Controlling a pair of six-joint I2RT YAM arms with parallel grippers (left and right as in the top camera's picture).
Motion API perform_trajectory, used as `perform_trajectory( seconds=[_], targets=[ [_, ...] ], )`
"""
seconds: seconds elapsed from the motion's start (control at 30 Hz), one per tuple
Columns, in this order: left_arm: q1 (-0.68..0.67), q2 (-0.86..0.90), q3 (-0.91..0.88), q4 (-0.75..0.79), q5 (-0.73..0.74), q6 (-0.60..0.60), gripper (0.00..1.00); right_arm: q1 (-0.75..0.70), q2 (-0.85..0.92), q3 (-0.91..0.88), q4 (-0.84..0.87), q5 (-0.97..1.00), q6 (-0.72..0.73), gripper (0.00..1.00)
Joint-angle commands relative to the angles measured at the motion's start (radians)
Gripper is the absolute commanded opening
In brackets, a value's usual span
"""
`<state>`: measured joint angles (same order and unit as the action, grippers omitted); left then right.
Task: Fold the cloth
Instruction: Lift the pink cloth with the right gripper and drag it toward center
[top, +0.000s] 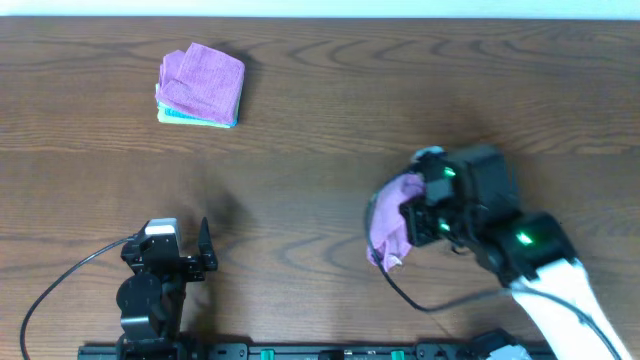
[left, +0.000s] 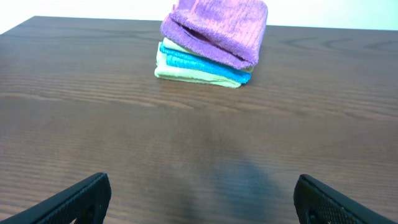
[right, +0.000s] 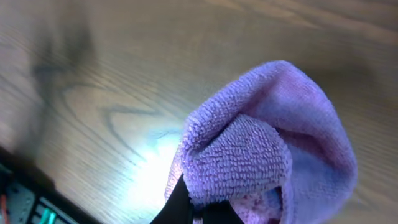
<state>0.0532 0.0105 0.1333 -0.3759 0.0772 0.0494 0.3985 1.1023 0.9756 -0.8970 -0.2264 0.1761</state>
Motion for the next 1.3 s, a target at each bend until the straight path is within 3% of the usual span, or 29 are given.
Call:
perform_trajectory(
  seconds=[0.0, 0.17, 0.4, 0.77, 1.03, 1.2, 1.23, 1.27],
  targets=[
    [-0.002, -0.006, -0.019, -0.012, 0.009, -0.021, 0.95, 0.034, 0.068, 0.029, 0.028, 0.077, 0.03, 0.01],
    [-0.002, -0.006, -0.019, -0.012, 0.009, -0.031, 0.95, 0.033, 0.089, 0.094, 0.05, 0.146, 0.027, 0.01],
    [-0.002, -0.006, -0.019, -0.012, 0.009, -0.055, 0.95, 0.075, 0.089, 0.217, 0.045, 0.05, 0.011, 0.01],
    [-0.002, -0.006, -0.019, -0.012, 0.009, -0.083, 0.95, 0.156, 0.141, 0.236, 0.049, 0.083, 0.054, 0.01],
    [-0.002, -0.006, -0.019, -0.012, 0.009, -0.084, 0.95, 0.122, 0.288, 0.236, 0.116, 0.246, 0.009, 0.01],
    [-0.002, -0.006, -0.019, -0.012, 0.009, -0.107, 0.95, -0.018, 0.458, 0.236, 0.388, 0.555, -0.051, 0.01],
    [-0.002, -0.006, -0.019, -0.012, 0.01, -0.123, 0.95, -0.06, 0.493, 0.238, 0.461, 0.571, -0.059, 0.16],
    [-0.002, -0.006, -0.019, -0.012, 0.01, -0.137, 0.95, -0.093, 0.517, 0.244, 0.504, 0.568, -0.058, 0.51]
  ],
)
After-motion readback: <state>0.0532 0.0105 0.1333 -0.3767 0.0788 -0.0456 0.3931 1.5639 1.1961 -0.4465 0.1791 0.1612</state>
